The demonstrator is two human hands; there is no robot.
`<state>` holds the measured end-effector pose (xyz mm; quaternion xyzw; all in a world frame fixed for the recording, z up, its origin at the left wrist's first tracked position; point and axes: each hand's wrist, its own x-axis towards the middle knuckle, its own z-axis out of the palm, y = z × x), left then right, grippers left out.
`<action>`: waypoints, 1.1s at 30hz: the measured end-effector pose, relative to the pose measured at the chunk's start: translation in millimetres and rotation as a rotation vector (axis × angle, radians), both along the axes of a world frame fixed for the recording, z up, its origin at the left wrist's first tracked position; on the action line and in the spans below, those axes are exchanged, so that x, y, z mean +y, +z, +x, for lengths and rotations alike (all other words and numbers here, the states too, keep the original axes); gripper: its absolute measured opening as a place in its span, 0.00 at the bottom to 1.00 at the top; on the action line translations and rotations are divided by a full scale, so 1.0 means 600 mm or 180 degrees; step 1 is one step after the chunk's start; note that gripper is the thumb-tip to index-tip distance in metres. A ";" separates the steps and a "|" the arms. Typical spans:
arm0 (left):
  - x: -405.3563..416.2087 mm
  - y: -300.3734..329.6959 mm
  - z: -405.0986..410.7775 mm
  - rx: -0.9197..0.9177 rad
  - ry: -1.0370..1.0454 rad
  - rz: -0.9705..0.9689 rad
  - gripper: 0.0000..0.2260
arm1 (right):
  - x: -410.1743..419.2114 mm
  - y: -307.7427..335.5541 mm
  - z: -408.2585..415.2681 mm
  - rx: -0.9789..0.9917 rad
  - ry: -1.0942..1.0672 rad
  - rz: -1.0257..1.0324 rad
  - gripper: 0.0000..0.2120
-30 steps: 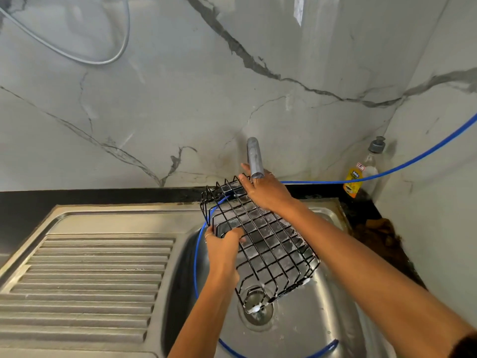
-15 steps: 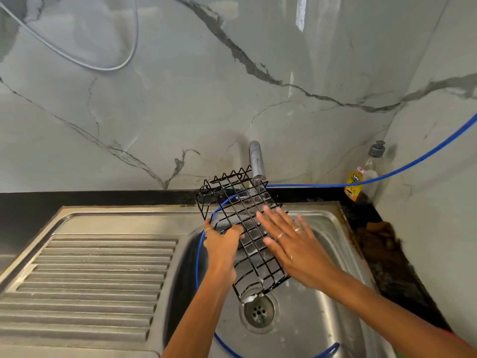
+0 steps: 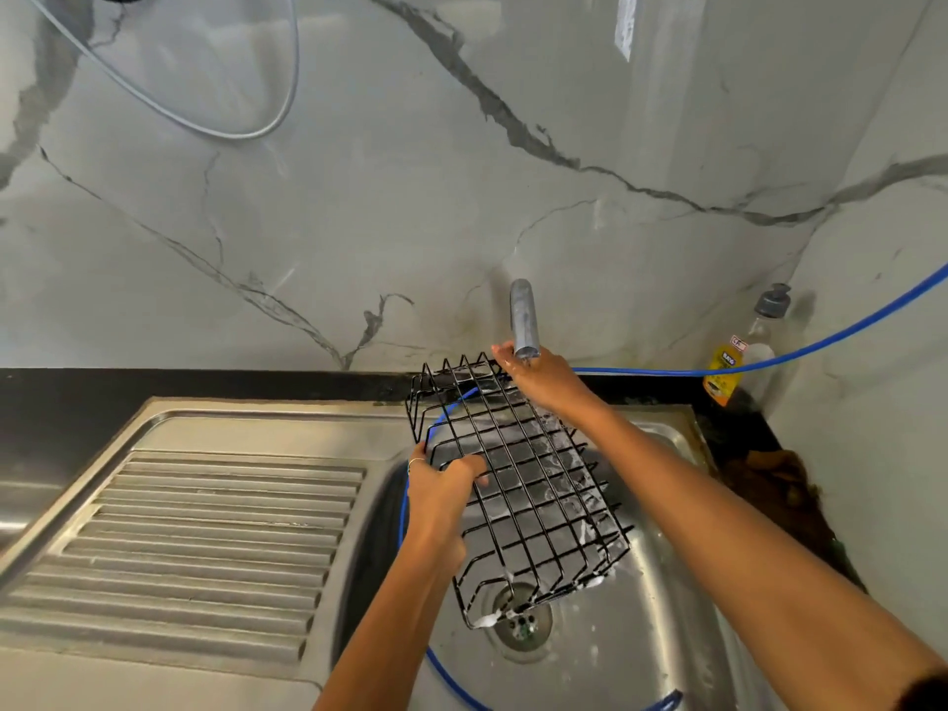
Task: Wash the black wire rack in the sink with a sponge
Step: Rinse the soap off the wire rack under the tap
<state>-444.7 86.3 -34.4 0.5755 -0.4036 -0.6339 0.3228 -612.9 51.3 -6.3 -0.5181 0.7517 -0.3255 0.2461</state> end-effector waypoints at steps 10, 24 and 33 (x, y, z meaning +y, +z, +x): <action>0.010 0.012 0.006 0.0054 0.0534 -0.0222 0.39 | 0.114 -0.062 0.052 0.0512 0.0068 -0.0430 0.25; -0.016 0.045 0.001 -0.0066 -0.0508 -0.0100 0.31 | 0.209 -0.025 0.027 -0.2139 -0.0584 0.0305 0.35; -0.071 0.038 -0.002 -0.0227 -0.1142 0.0057 0.20 | 0.187 -0.031 0.024 -0.2512 -0.0964 0.0051 0.33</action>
